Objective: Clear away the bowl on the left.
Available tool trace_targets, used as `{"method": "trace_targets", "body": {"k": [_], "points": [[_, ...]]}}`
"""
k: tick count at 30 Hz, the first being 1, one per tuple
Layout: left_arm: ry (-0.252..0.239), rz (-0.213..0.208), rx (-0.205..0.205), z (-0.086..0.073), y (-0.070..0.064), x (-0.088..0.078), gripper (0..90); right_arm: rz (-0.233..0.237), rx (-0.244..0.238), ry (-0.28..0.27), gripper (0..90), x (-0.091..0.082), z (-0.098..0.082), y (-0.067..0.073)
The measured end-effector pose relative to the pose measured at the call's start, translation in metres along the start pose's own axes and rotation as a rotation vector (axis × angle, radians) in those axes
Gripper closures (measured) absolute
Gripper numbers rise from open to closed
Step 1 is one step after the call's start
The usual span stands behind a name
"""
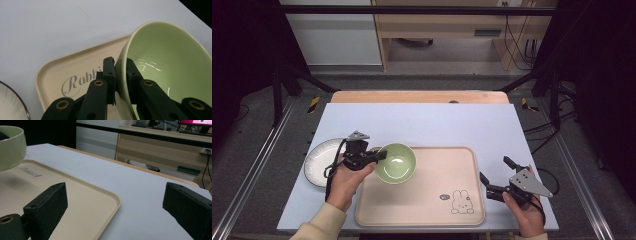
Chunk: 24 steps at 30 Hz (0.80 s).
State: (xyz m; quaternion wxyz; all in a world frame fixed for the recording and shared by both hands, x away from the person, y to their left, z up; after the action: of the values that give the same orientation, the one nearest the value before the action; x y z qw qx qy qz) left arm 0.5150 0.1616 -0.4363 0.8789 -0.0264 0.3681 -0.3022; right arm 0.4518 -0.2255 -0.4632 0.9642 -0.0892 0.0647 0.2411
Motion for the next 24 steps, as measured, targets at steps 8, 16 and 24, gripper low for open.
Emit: {"method": "trace_targets", "body": {"k": [8, 16, 24], "points": [[0.011, -0.011, -0.002, -0.007, -0.003, 0.006, 82.1, 0.0, -0.003, 0.001, 5.9, 0.0, 0.0, 0.0], [0.038, -0.024, 0.001, -0.017, -0.01, 0.018, 82.1, 0.0, 0.0, 0.0, 5.8, 0.0, 0.0, 0.0], [0.053, -0.041, 0.0, -0.025, -0.015, 0.024, 82.1, -0.002, 0.003, 0.0, 5.9, -0.001, 0.0, -0.001]]}}
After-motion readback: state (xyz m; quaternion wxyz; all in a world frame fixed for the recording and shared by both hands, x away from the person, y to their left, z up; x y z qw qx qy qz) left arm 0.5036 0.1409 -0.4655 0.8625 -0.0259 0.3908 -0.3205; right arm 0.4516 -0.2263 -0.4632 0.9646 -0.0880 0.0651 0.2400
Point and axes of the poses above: each handheld gripper's, and its own axes: x roughly forward along the jaws, z roughly out of its top, y roughly to its left, the point moved 6 cm from there along x, roughly forward along the jaws, and after that the axes turned 2 degrees about -x, right-handed, at the moved point
